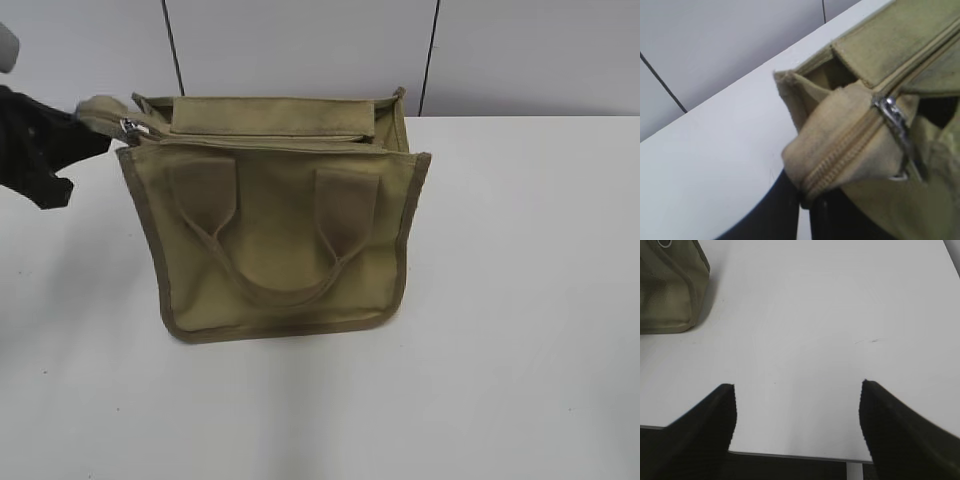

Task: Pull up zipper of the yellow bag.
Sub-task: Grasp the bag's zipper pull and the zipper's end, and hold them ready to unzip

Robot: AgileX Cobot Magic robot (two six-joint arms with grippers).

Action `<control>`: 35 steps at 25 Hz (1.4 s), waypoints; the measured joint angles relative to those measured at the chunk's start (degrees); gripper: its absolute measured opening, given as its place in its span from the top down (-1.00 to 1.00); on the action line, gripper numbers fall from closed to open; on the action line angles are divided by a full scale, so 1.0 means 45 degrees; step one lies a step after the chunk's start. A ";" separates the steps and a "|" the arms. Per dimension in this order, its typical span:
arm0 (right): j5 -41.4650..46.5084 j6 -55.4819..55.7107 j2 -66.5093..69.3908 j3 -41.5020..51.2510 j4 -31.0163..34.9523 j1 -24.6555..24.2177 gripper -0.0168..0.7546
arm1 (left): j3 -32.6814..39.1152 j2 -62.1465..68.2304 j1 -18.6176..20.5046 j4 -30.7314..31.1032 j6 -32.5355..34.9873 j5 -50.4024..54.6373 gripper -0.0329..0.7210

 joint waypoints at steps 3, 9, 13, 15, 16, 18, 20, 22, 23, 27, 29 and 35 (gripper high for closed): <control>0.0000 -0.0011 0.0000 0.0000 0.0000 0.0000 -0.56 | -0.0768 -0.0378 0.0000 0.2661 -0.2382 0.0139 0.89; 0.0000 -0.0001 0.0000 0.0000 0.0000 0.0000 -0.56 | -0.2706 -0.0408 0.0000 0.6028 -0.6451 0.0073 0.89; 0.0000 -0.0001 0.0000 0.0000 0.0347 0.0000 -0.56 | -0.3381 -0.0033 0.0000 0.6206 -0.7457 -0.0235 0.89; -0.0026 -0.0001 0.0000 0.0000 0.0843 0.0000 -0.56 | -0.3460 0.0205 0.0000 0.6251 -0.7589 -0.0325 0.89; -0.0059 -0.0001 0.0000 0.0000 0.1054 0.0000 -0.56 | -0.3472 0.0273 0.0000 0.6263 -0.7629 -0.0350 0.89; -0.0151 -0.0001 0.0000 0.0000 0.1262 0.0000 -0.56 | -0.3472 0.0319 0.0000 0.6286 -0.7673 -0.0380 0.89; -0.0322 0.0011 0.0000 0.0000 0.1520 0.0000 -0.56 | -0.3484 0.0319 0.0000 0.6286 -0.7685 -0.0395 0.89; -0.0749 -0.0011 0.0186 -0.0107 0.1830 0.0000 -0.56 | -0.3484 0.0319 0.0000 0.6286 -0.7685 -0.0421 0.89; -0.1284 -0.0027 0.0545 -0.0175 0.2010 0.0000 -0.56 | -0.3484 0.0319 0.0000 0.6286 -0.7685 -0.0421 0.89; -0.3564 -0.0735 0.3181 -0.0265 0.3152 0.0000 -0.56 | -0.3484 0.0319 0.0000 0.6301 -0.7685 -0.0515 0.89; -0.4208 -0.1719 0.4852 -0.0442 0.3984 0.0000 -0.56 | -0.3484 0.0319 0.0000 0.6301 -0.7697 -0.0559 0.89; -0.4693 -0.4643 1.0174 -0.2540 0.6772 0.0241 -0.56 | -0.3484 0.0319 0.0000 0.6301 -0.7720 -0.0690 0.89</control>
